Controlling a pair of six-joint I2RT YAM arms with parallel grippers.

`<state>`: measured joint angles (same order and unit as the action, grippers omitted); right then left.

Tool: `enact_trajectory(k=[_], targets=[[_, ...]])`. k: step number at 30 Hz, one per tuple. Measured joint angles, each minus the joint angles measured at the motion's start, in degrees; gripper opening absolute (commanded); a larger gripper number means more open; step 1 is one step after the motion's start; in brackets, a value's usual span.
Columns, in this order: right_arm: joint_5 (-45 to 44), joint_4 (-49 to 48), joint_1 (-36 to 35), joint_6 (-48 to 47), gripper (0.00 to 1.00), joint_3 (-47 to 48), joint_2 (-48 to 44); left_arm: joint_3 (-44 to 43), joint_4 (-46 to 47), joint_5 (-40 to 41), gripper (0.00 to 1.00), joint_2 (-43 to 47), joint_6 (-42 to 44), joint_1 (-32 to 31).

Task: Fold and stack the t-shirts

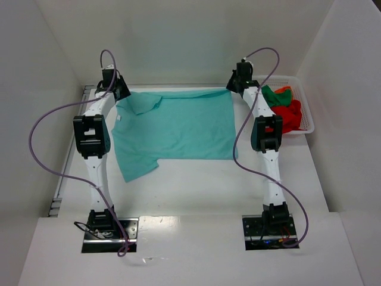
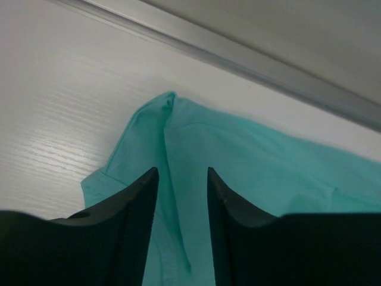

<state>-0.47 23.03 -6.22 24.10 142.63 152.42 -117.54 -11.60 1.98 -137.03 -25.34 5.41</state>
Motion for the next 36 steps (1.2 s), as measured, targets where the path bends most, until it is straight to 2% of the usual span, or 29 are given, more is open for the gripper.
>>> enact_trajectory(k=[2, 5, 9, 15, 20, 28, 32, 36], targets=[[0.1, 0.6, 0.0, 0.0, 0.00, 0.7, 0.7, 0.0, -0.9, -0.5, 0.65, -0.5, 0.0, 0.0], [0.2, 1.2, 0.0, 0.0, 0.00, 0.9, 1.2, 0.0, -2.1, -1.7, 0.72, -0.7, 0.1, 0.0], [0.3, 1.9, 0.0, -0.3, 0.00, 1.1, 1.5, 1.6, -1.6, -3.8, 0.72, -0.4, 0.0, -0.1], [0.3, 2.8, 0.0, -0.9, 0.00, 1.6, 1.7, 8.9, -0.5, -5.4, 0.62, 0.7, -0.1, -0.8], [0.3, 3.0, 0.0, -1.2, 0.00, 1.8, 1.7, 11.9, 0.4, -6.9, 0.59, 2.4, -0.3, -1.4], [0.3, 3.3, 0.0, -1.3, 0.00, 1.8, 1.7, 12.3, 0.5, -7.4, 0.59, 2.9, -0.4, -2.5], [0.3, 3.3, 0.0, -1.3, 0.00, 1.8, 1.7, 14.0, -0.2, -5.0, 0.68, 4.9, -0.5, -3.5], [0.4, 3.5, 0.0, -1.3, 0.00, 1.8, 1.7, 16.6, -0.5, -0.6, 0.70, 8.8, -0.6, -4.4]])
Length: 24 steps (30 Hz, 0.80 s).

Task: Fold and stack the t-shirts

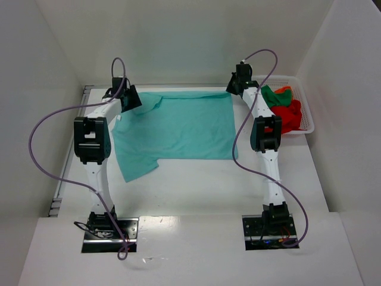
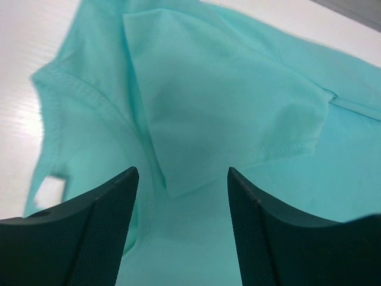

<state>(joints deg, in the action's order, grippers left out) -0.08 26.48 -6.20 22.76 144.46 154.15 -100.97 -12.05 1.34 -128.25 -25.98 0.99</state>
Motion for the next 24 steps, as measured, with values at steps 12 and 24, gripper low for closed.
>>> enact_trajectory(k=[12, 24], targets=[[0.4, 0.2, 0.0, -0.2, 0.00, 0.0, 0.0, 2.9, 1.3, 1.7, 0.62, 6.1, -2.5, -0.2], [0.5, 0.2, 0.0, -0.4, 0.00, 0.0, 0.0, 2.9, 2.9, -1.7, 0.61, 1.7, -5.8, -0.7]])
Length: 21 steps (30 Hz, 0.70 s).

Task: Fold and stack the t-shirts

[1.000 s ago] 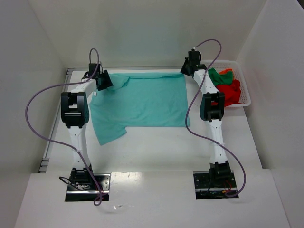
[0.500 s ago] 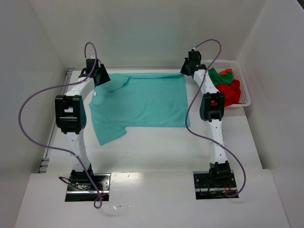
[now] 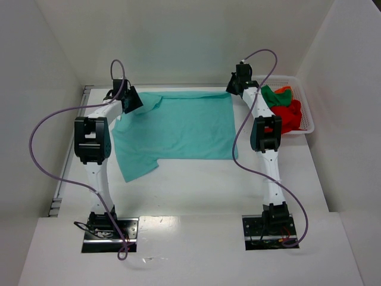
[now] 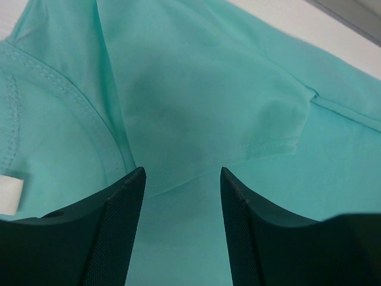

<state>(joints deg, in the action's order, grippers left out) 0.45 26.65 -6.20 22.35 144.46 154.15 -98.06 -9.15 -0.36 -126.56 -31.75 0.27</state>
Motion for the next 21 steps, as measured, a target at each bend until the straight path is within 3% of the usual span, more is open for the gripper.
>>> enact_trajectory(k=[21], targets=[[0.0, 0.0, 0.0, -0.2, 0.00, 0.0, 0.0, 0.3, -0.1, 2.8, 0.62, -1.9, -0.2, -0.1]])
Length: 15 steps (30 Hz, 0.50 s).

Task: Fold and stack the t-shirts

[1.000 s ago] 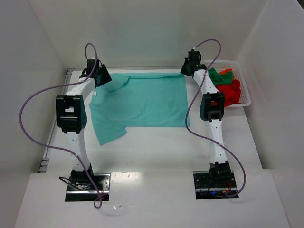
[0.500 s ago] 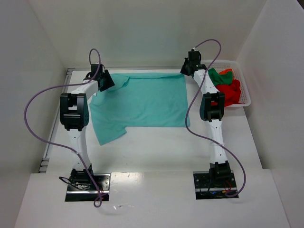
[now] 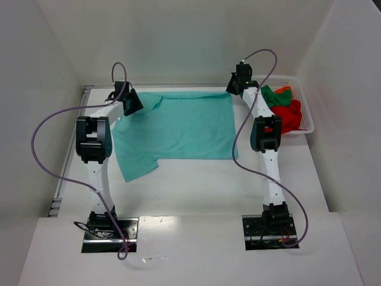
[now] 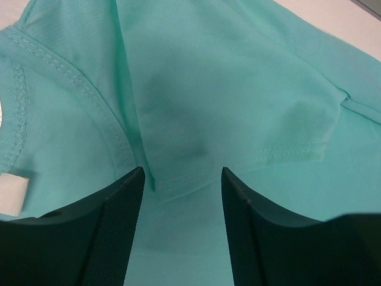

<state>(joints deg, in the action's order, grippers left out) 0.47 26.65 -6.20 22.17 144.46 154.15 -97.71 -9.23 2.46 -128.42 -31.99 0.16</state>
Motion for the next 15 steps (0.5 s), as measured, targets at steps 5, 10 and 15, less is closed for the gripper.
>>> enact_trajectory(k=[5, 10, 15], targets=[[0.0, 0.0, 0.0, 0.0, 0.00, 0.0, 0.0, -0.7, 0.2, 0.0, 0.61, -1.4, 0.0, 0.0], [0.0, 0.0, 0.0, -0.3, 0.00, 0.0, 0.0, -1.0, 0.3, 0.0, 0.57, -1.9, -0.3, 0.0], [0.0, 0.0, 0.0, -0.4, 0.00, 0.0, 0.0, -1.0, 0.2, 0.1, 0.35, -1.9, -1.4, 0.0]])
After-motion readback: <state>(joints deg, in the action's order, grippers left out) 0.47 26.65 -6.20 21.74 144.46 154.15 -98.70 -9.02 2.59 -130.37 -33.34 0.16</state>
